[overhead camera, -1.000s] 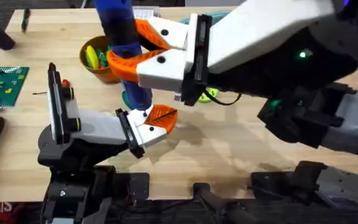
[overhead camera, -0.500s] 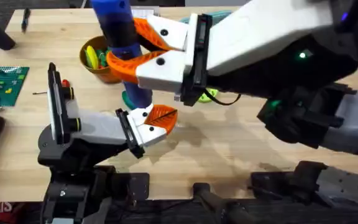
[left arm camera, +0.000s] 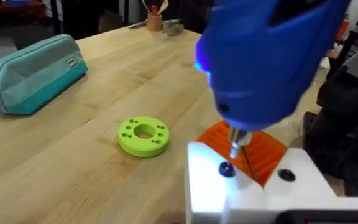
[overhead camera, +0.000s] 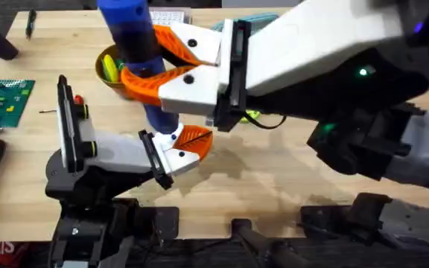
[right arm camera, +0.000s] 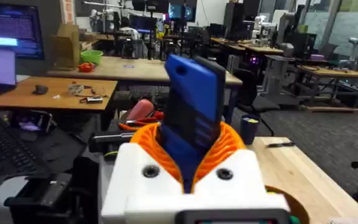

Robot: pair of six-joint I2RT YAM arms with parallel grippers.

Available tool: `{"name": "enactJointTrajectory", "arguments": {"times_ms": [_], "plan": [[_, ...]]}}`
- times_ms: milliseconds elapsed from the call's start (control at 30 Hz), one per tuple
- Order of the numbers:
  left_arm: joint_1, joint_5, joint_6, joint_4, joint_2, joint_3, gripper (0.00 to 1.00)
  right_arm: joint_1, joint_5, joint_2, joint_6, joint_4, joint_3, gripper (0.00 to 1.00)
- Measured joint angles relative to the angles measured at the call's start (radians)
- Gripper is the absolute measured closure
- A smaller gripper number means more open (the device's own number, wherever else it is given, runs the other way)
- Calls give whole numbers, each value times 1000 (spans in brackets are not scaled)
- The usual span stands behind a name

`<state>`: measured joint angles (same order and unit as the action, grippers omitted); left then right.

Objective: Pick up the gripper from the table and insert it into the empty holder that is missing its gripper. Then pick up a screw, insert it into the mounting hole, and use the screwdriver to tighten it. Finally, clean up the table by picking up the vegetable and placing it into the bucket.

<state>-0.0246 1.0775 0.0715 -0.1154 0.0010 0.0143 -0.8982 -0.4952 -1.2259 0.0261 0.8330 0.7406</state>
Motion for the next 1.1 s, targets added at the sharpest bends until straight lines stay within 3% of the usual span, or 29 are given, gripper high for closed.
{"name": "enactJointTrajectory", "arguments": {"times_ms": [1100], "plan": [[0,1,0,0,0,0,990,6,1,-26,3,-25,0,953]]}}
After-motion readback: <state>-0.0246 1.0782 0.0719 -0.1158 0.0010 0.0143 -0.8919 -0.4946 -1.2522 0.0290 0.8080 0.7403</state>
